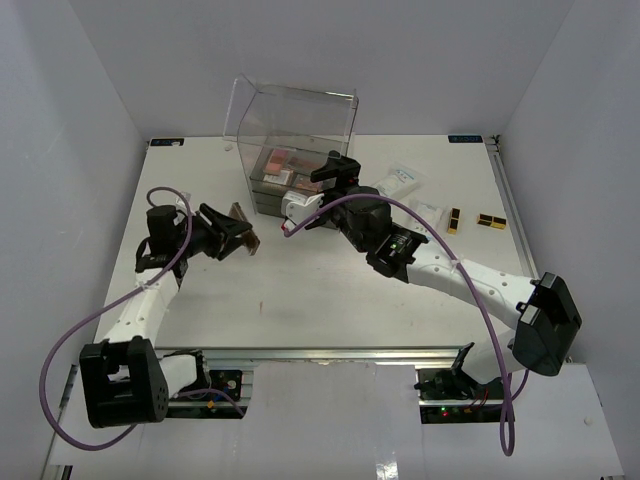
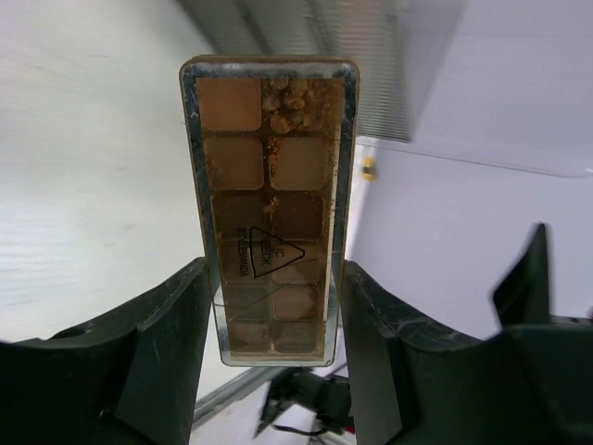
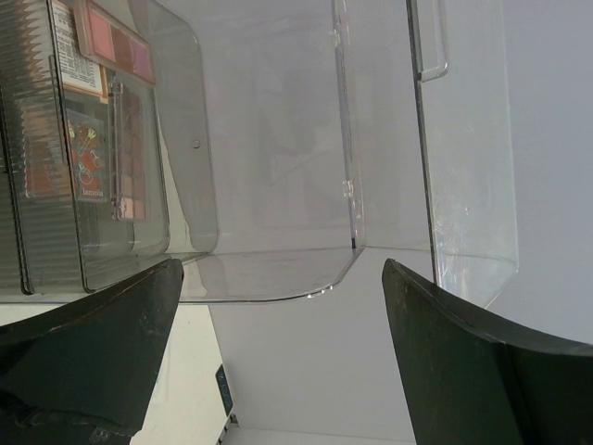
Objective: Organize the makeup
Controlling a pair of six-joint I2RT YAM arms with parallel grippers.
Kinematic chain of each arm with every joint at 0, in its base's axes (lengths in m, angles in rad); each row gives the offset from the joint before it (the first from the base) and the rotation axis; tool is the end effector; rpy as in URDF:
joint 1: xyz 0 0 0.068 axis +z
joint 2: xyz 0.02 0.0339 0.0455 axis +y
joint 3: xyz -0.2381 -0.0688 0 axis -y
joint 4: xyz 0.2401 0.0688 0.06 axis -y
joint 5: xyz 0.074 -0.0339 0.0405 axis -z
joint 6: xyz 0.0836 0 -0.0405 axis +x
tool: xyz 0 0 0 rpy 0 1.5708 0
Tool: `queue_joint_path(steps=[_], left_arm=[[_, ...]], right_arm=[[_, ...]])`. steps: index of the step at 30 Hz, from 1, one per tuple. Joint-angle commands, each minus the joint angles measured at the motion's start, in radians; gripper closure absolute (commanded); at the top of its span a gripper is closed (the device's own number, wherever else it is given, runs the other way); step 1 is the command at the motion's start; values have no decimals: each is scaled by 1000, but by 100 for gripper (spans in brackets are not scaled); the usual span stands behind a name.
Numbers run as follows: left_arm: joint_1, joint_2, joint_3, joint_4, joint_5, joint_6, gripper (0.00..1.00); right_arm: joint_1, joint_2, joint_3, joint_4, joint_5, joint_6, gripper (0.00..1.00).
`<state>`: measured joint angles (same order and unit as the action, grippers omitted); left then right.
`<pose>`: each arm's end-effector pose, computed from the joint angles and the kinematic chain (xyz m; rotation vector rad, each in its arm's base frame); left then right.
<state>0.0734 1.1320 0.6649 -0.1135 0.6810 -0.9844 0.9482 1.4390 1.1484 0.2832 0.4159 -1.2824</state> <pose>0.2795 -0.0322 0.1983 -0.7575 2.1423 -1.2403 0.2528 0.2942 0.3371 -1.2687 0.9886 -0.5874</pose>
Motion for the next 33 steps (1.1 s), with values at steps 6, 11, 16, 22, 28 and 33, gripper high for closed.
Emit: queue_joint_path(steps=[6,11,16,22,28,33], left_arm=[[-258,52,87,271,-118,-287,88],[-319,125,161,316,-202,-330,88],[-342,213,256,338,-281,-358,88],[-349,312,364,327,-328,-377,87],[-351,393,429,319,-364,-382,85],[-359,425,456,340,-414,-379,77]], right_arm=[[-8,-47,22,35,18,26,6],[-8,-45,29,30,18,28,5],[-7,-43,38,28,18,29,5],[-7,-41,43,28,22,34,5],[-7,-42,43,30,23,35,5],[-8,-41,45,28,20,37,5]])
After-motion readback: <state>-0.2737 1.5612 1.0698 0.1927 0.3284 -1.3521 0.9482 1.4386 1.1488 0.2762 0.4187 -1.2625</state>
